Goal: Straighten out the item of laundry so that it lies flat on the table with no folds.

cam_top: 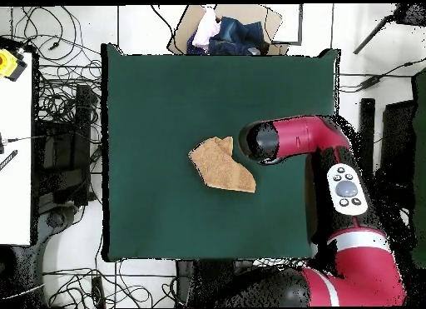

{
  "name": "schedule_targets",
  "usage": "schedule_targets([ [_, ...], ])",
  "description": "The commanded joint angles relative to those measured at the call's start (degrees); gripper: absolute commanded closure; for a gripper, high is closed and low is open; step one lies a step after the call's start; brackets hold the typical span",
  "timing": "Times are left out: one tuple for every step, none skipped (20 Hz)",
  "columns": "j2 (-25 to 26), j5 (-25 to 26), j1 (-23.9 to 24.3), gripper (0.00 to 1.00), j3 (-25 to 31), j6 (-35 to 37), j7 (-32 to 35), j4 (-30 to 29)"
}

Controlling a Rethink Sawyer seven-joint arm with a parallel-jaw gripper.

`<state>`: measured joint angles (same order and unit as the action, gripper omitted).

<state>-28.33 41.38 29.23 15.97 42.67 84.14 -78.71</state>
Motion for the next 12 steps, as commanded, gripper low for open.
schedule_targets([
  [-0.5,4.5,-0.8,0.00,3.4,-5.2,-7.9,-2.0],
  [-1.0,4.4,-0.6,0.00,3.6,-5.2,-8.2,-2.5],
  [-1.5,4.3,-0.3,0.00,3.8,-5.2,-8.5,-3.1],
  [-2.0,4.0,-0.2,0.00,3.9,-4.9,-8.6,-3.6],
  [-2.3,3.3,0.1,0.00,4.3,-4.3,-8.9,-4.1],
  [-2.6,2.4,0.5,0.00,5.0,-3.4,-9.4,-4.6],
  [-2.9,1.3,1.0,0.00,5.6,-2.7,-9.8,-5.3],
  [-3.1,0.2,1.5,0.00,6.3,-1.6,-10.5,-6.0],
  [-3.2,-0.9,2.1,0.00,7.2,-1.1,-10.8,-6.7],
  [-3.5,-1.9,2.9,0.00,8.1,-0.3,-11.4,-7.6],
  [-3.6,-2.9,3.4,0.00,8.9,0.6,-11.8,-8.3],
  [-3.7,-3.8,4.0,0.00,9.7,1.4,-12.3,-9.1],
])
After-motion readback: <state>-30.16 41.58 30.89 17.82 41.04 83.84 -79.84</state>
